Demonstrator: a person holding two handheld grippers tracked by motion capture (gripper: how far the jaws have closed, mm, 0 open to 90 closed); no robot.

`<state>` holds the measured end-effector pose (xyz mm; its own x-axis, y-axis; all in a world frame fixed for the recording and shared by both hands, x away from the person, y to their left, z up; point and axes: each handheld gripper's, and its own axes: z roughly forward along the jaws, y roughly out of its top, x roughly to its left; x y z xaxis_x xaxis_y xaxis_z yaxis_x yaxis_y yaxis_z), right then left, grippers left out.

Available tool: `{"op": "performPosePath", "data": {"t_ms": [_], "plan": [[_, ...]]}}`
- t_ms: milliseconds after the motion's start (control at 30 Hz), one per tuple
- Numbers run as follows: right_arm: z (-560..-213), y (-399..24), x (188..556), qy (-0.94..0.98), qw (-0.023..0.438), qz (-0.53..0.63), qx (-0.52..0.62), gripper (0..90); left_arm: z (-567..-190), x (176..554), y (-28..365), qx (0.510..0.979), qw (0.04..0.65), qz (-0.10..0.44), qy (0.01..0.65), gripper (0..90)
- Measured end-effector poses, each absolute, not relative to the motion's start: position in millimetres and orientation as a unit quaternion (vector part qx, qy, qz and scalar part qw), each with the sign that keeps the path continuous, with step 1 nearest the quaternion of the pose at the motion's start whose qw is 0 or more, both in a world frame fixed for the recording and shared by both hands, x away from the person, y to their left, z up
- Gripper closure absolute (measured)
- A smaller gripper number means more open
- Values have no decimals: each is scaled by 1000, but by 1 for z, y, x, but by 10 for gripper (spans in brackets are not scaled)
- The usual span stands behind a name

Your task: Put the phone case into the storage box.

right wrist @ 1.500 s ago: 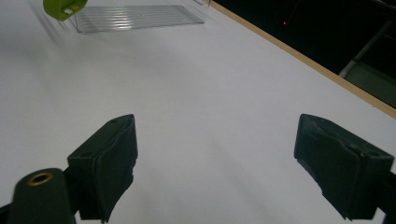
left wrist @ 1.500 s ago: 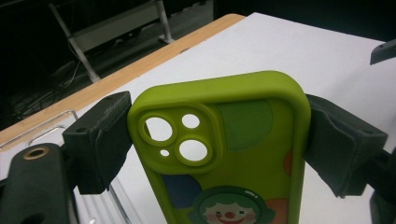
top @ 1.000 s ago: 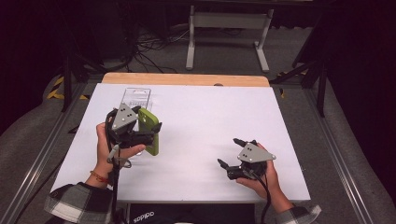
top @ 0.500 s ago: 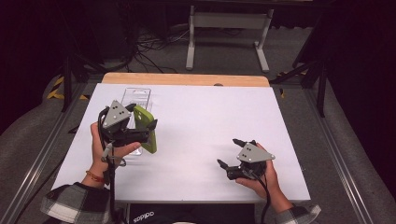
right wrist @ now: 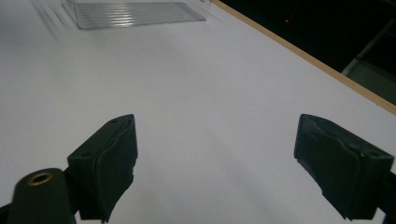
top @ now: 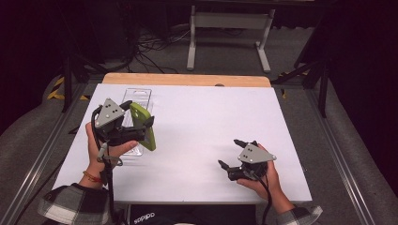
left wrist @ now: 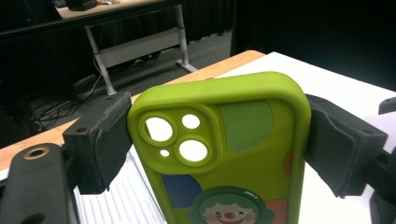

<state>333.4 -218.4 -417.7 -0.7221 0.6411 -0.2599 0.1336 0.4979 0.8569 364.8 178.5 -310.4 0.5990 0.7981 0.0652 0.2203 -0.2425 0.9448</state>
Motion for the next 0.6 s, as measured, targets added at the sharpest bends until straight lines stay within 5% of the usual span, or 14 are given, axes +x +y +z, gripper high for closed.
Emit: {"op": "performPosePath", "data": {"t_ms": [600], "plan": [[-421,-217,335,820,283,436,241,143,-307,394,200,717,501,302,379,157]]}}
